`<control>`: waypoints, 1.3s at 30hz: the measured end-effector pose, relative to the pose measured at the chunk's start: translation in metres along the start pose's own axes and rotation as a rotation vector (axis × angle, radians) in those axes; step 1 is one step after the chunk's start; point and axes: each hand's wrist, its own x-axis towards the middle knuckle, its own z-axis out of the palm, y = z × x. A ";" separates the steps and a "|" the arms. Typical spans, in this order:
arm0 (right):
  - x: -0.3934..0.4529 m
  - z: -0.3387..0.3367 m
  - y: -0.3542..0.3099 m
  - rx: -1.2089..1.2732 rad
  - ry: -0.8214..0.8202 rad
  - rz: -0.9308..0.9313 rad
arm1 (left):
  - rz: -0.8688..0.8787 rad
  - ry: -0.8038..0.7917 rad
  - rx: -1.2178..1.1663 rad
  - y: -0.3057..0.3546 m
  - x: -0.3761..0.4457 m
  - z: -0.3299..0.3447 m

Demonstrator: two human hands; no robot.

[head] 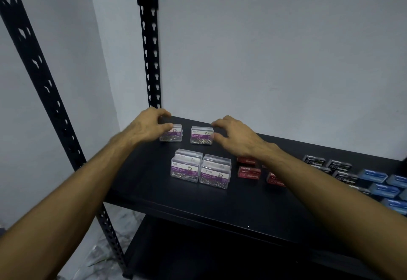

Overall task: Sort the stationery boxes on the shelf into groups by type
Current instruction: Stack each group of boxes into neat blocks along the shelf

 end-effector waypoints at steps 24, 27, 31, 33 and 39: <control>0.037 0.022 0.000 0.127 -0.085 0.036 | 0.124 -0.103 -0.057 0.012 0.015 0.031; 0.027 0.016 -0.001 0.108 -0.093 0.050 | 0.122 -0.115 -0.098 0.015 0.010 0.034; 0.012 0.009 -0.001 0.103 -0.108 0.047 | 0.121 -0.171 -0.173 0.022 0.002 0.035; 0.004 0.008 0.000 0.116 -0.112 0.049 | 0.125 -0.190 -0.192 0.025 -0.002 0.035; -0.015 0.005 0.001 0.142 -0.116 0.070 | 0.148 -0.231 -0.207 0.032 -0.014 0.034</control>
